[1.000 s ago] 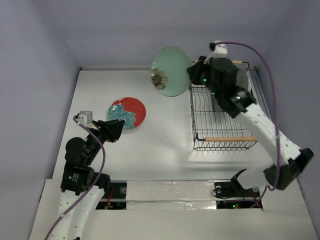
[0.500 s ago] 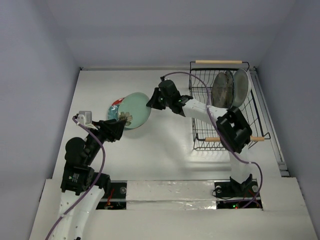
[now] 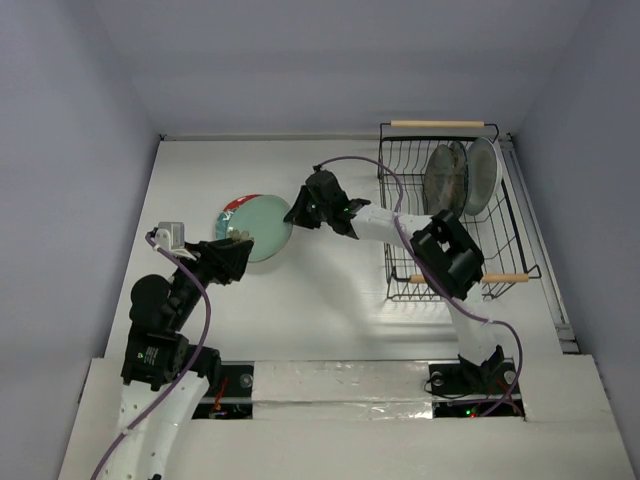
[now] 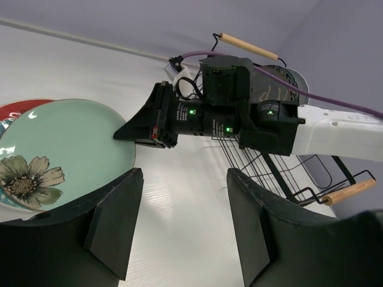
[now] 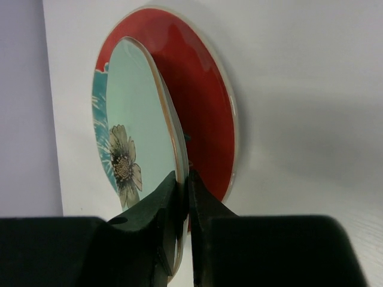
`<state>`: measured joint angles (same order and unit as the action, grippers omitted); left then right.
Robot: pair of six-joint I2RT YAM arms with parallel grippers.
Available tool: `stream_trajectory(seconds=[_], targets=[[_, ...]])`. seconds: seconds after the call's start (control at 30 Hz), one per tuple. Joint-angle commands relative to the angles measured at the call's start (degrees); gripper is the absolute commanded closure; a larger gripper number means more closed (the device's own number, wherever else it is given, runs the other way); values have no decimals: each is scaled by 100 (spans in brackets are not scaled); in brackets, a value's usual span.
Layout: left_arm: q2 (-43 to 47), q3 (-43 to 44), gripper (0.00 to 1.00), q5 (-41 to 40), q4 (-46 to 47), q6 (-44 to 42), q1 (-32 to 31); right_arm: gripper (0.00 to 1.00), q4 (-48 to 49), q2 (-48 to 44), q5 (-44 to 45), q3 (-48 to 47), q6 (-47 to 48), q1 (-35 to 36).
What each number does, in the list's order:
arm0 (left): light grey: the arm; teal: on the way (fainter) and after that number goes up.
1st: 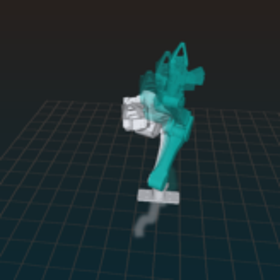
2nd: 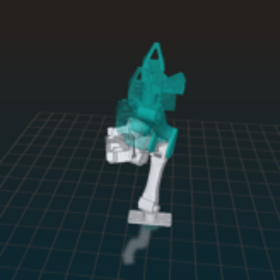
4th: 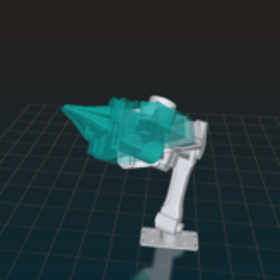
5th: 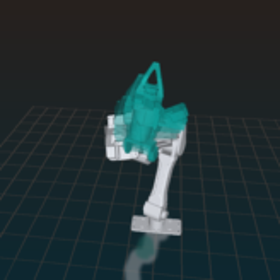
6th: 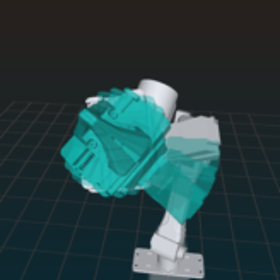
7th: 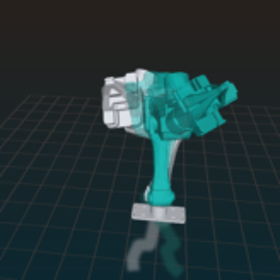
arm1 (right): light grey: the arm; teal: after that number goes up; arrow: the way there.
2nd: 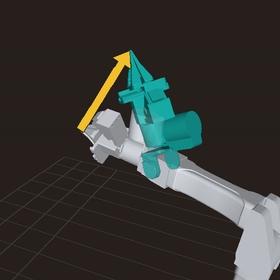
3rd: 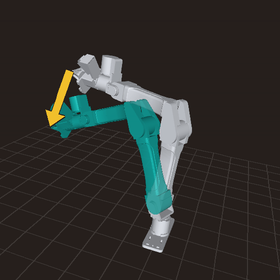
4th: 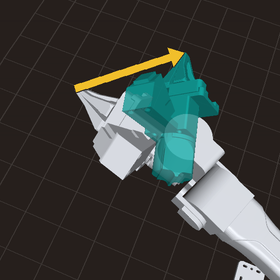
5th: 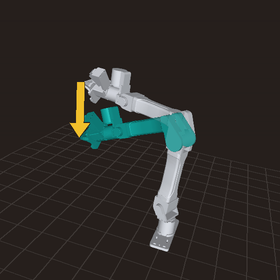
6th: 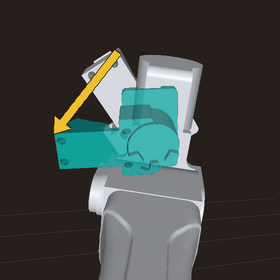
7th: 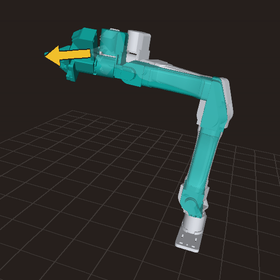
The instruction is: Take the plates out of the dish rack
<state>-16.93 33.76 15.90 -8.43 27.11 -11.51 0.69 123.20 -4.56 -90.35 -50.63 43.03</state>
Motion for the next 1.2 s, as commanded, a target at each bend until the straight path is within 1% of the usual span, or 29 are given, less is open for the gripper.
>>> stream_trajectory(seconds=[0.0,0.03,0.1,0.23,0.3,0.33,0.4,0.43,0.47,0.5,0.53,0.63,0.67,0.73,0.77,0.8,0.83,0.87,0.9,0.93,0.97,1.0,1.03,1.07,1.1,1.13,1.17], targets=[[76,8,45,80,324,-22,26,82,793,-94,-195,-449,-254,101],[93,8,45,71,324,-31,26,79,775,-85,-186,-458,-237,101],[93,8,45,71,315,-22,26,76,627,-33,-186,-510,-167,153],[93,8,45,80,315,-31,26,62,292,-76,-29,-475,79,206],[93,8,45,80,315,-22,26,53,99,-138,130,-405,281,206],[93,8,45,80,324,-31,26,43,29,-216,200,-344,352,206],[111,8,45,80,324,-22,26,33,-286,-270,367,-335,571,206],[111,8,45,80,324,-31,26,26,-367,-331,411,-326,624,206],[102,8,45,89,333,-22,26,24,-498,-375,420,-308,764,206],[102,8,45,89,324,-22,26,21,-543,-419,621,-300,835,206],[111,-1,45,89,324,-22,26,15,-587,-480,692,-273,888,206],[102,-1,45,89,333,-13,26,11,-667,-805,754,-142,1081,206],[102,-1,45,97,333,-22,26,10,-693,-1058,815,-89,1186,206],[102,-1,45,89,333,-13,26,12,-815,-1349,1043,52,1345,206],[102,8,45,89,333,-22,26,17,-877,-1734,1410,139,1537,206],[102,8,45,97,333,-22,26,25,-991,-1955,1649,323,1661,206],[102,-1,45,97,333,-13,26,55,-1061,-2192,1912,446,1766,206],[102,-1,45,97,324,-22,26,76,-1132,-2447,2559,569,1993,206],[102,-1,45,97,324,-22,26,92,-1324,-2945,2870,701,2109,154],[111,8,45,89,324,-22,26,100,-1430,-3185,3125,972,2197,-38],[128,8,45,89,315,-22,26,100,-1623,-3423,3510,1105,2355,-170],[146,-1,45,89,324,-22,26,100,-1694,-3669,3697,1263,2426,-328],[155,-1,45,97,324,-22,-26,99,-1738,-4150,3847,1422,2479,-495],[181,-1,46,97,333,-13,-27,97,-1774,-4372,3996,1771,2540,-897],[199,-1,45,89,324,-22,-27,94,-1817,-4583,3989,1923,2628,-1110],[207,-1,45,89,333,-22,-27,86,-1861,-4881,3980,2046,2672,-1321],[216,-1,45,89,333,-22,-27,81,-1905,-4971,4076,2213,2725,-1506]])
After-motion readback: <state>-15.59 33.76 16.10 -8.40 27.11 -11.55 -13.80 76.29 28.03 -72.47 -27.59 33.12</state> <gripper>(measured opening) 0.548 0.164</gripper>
